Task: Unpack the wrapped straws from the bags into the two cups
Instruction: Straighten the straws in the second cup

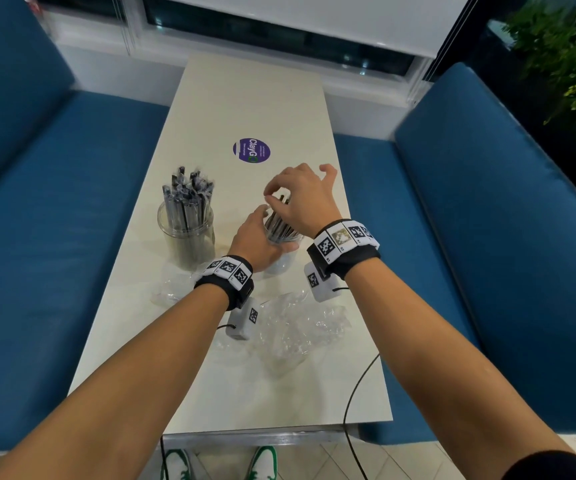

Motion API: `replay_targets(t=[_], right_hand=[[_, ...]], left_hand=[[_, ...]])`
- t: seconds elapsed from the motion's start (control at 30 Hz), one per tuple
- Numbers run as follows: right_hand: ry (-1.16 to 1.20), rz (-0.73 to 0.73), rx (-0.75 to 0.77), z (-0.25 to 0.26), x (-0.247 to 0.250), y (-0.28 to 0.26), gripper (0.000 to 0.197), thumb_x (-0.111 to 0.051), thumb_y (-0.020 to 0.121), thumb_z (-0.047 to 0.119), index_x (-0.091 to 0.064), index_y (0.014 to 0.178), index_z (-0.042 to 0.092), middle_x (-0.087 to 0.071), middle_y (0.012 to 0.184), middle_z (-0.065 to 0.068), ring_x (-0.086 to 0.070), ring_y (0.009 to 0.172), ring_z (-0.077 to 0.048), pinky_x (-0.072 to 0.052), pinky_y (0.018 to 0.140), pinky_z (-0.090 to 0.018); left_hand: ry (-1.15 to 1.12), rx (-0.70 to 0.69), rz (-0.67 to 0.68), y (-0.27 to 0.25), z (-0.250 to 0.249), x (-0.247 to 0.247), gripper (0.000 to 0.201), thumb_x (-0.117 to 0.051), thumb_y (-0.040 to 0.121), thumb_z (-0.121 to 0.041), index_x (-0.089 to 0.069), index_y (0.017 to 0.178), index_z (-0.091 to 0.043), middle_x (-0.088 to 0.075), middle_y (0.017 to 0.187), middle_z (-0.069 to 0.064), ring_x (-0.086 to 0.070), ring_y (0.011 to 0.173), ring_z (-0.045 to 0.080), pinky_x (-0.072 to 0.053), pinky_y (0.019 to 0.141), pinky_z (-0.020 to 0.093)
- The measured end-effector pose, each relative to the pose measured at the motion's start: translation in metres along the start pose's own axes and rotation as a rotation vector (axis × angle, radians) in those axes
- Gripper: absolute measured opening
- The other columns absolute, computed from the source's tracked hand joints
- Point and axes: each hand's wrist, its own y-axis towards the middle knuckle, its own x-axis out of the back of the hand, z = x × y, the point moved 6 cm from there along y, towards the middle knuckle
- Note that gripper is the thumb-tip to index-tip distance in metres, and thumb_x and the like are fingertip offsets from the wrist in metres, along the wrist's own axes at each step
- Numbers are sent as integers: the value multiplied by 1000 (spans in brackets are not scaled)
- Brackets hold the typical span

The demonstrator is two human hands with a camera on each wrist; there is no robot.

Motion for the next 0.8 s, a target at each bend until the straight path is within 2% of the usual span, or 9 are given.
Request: replay_targets(t=[0.07,0.17,0.27,0.37,0.43,0.57,0.63,0.73,0.8], right_hand=[[1,61,-3,1,-3,1,13,-63,97,40,-75,98,34,-73,100,12,-59,112,-12,-16,115,-55],[-94,73,3,-1,-5,-1,18,-66,95,45,-75,107,34,-67,117,9,-54,121,-17,-14,115,-57],[-204,76,-14,-7,2,-2,22,-66,94,44,-76,109,31,-64,122,6,-49,126,-21,-10,114,-59],[-228,110,-14,-6,6,-1,18,-60,99,28,-78,102,31,-69,112,8,-51,122,-19,-11,115,-60],[-179,73,-29,-7,10,0,20,-60,100,23,-78,103,30,-70,108,9,-53,121,-17,-8,115,-59],[-67,-130,-103,-15,20,-2,17,-60,100,24,-76,103,31,-70,108,11,-56,118,-13,-4,111,-49],[-78,-143,-120,-16,15,-5,23,-53,103,25,-76,104,29,-69,114,10,-56,118,-15,-9,110,-49],[-100,26,-55,-14,-15,-11,35,-38,109,25,-73,111,20,-66,128,4,-52,125,-20,-25,110,-51],[-45,38,-25,-18,-28,-17,38,-34,110,25,-72,113,18,-66,131,2,-51,129,-21,-31,108,-48]], left_hand=[[12,-5,-3,2,1,0,94,-91,74,-47,-43,151,-21,-59,149,3,-61,130,28,-49,110,44],[5,-17,-13,3,3,-1,89,-93,75,-45,-46,147,-23,-62,144,2,-62,128,28,-50,107,42],[0,-3,-12,4,3,-1,104,-94,73,-49,-39,157,-21,-54,156,2,-57,139,28,-46,115,44],[1,-6,-9,3,2,-1,110,-94,74,-49,-34,162,-17,-50,160,4,-53,142,28,-43,118,41],[0,-7,-10,2,2,-1,111,-93,76,-48,-32,163,-17,-49,161,4,-51,144,28,-42,118,40],[6,-6,-14,2,3,0,110,-93,76,-48,-32,163,-16,-48,161,4,-50,145,28,-41,119,40],[8,-1,-13,2,3,-1,113,-94,75,-48,-32,163,-15,-48,162,4,-50,145,27,-40,119,40],[21,1,-13,3,2,-1,112,-94,74,-48,-33,162,-15,-49,161,5,-50,145,26,-39,116,35],[39,-4,-15,3,2,-2,109,-93,75,-46,-34,161,-15,-50,159,6,-51,144,27,-40,113,34]])
